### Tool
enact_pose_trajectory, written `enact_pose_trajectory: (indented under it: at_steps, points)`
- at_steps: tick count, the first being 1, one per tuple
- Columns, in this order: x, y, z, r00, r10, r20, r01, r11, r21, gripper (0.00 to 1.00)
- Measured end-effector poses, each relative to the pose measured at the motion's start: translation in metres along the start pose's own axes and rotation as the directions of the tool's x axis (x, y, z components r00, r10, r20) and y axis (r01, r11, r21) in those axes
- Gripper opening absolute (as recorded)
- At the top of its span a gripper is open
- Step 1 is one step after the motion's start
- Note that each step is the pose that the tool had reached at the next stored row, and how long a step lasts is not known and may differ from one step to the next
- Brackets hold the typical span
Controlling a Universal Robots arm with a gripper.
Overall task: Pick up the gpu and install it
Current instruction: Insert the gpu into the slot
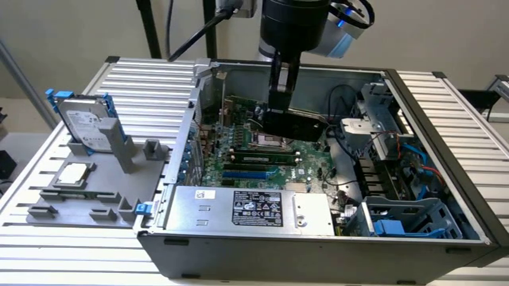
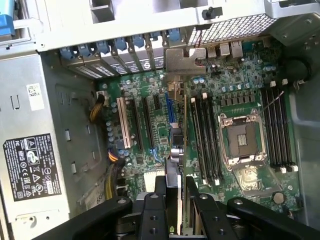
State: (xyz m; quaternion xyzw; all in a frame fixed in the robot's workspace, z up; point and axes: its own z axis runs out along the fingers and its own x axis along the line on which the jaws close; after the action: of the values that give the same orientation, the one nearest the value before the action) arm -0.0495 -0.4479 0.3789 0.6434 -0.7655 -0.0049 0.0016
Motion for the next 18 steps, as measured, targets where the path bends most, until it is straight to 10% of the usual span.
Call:
enact_pose_trajectory:
  at_steps: [11, 18]
  points:
    - [0.003, 0.021, 0.0161, 0.9996, -0.025, 0.0134, 0.024, 0.9992, 0.0319, 0.26]
    - [0.005, 0.0296, 0.0289, 0.9981, -0.059, 0.0151, 0.058, 0.9975, 0.0385, 0.26]
